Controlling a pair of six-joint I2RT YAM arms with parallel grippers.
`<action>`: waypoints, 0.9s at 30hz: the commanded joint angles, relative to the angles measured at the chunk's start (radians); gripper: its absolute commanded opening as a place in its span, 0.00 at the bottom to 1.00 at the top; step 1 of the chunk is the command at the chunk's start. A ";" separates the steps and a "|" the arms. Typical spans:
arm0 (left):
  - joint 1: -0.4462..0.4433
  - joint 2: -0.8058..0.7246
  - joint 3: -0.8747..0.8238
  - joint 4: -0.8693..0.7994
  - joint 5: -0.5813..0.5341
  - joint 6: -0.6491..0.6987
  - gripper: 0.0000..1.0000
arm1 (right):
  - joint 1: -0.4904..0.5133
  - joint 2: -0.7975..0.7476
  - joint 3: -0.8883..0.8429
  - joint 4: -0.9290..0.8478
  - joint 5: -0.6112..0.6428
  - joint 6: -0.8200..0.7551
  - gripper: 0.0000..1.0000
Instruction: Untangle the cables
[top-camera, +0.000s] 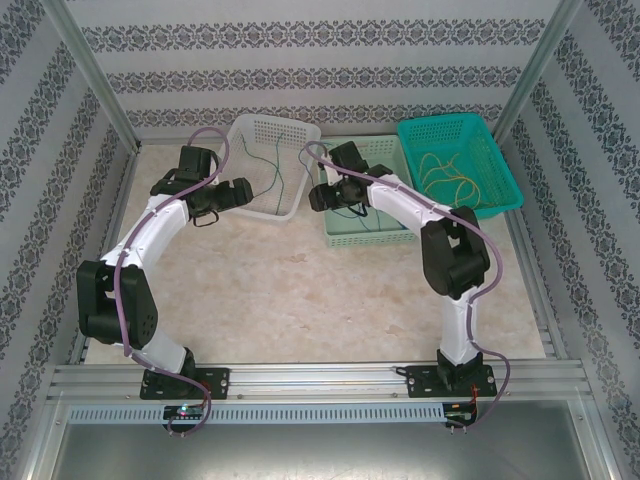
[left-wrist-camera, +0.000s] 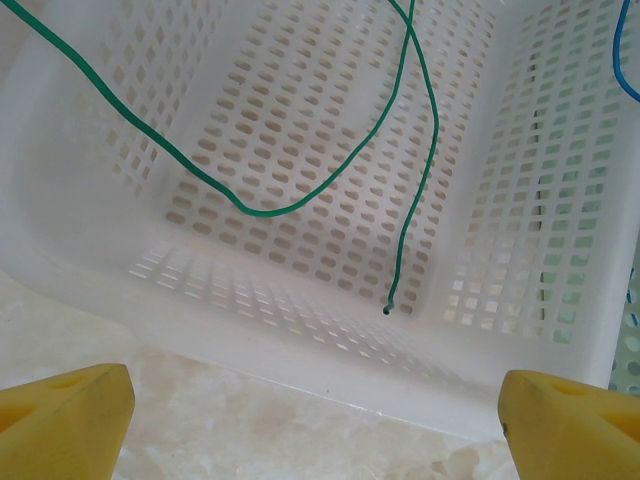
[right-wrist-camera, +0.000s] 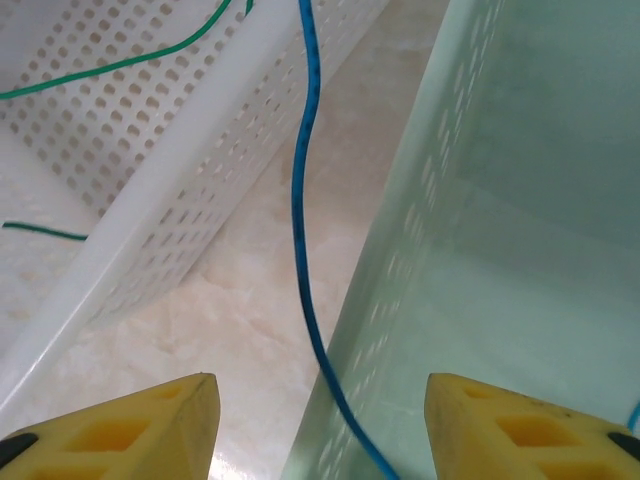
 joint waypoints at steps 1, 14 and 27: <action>0.010 0.003 -0.002 0.020 0.014 0.004 0.94 | -0.019 -0.079 -0.030 -0.020 -0.030 -0.072 0.55; 0.011 0.004 0.002 0.020 0.019 -0.002 0.94 | -0.048 -0.033 -0.034 -0.141 -0.118 -0.208 0.48; 0.010 0.008 0.002 0.019 0.019 -0.003 0.94 | -0.026 0.020 -0.019 -0.164 -0.060 -0.254 0.46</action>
